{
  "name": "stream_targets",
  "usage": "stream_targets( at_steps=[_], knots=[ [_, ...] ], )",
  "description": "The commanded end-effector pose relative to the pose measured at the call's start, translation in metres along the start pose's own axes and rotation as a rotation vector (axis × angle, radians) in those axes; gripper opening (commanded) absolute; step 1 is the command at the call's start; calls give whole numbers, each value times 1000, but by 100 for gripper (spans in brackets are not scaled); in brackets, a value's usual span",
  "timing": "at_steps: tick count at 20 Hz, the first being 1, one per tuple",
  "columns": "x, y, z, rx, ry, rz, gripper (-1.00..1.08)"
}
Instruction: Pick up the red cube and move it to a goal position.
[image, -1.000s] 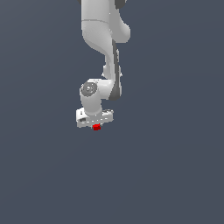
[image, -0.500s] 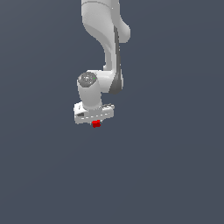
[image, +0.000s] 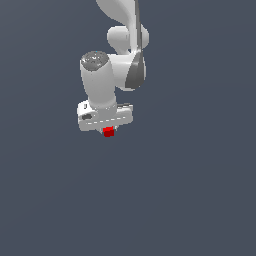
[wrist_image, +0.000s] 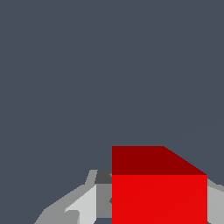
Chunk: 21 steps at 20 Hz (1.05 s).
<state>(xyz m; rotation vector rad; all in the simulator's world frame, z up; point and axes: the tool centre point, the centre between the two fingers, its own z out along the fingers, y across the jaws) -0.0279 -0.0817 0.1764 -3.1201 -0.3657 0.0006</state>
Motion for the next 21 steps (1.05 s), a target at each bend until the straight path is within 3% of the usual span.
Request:
stream_targets(
  at_steps=[1,11,21],
  knots=[
    [5,-1,-28,0,0,0,-100],
    [23,-2,-103,0,0,0,-100],
    [30,-2,-124,0,0,0,-100]
  ],
)
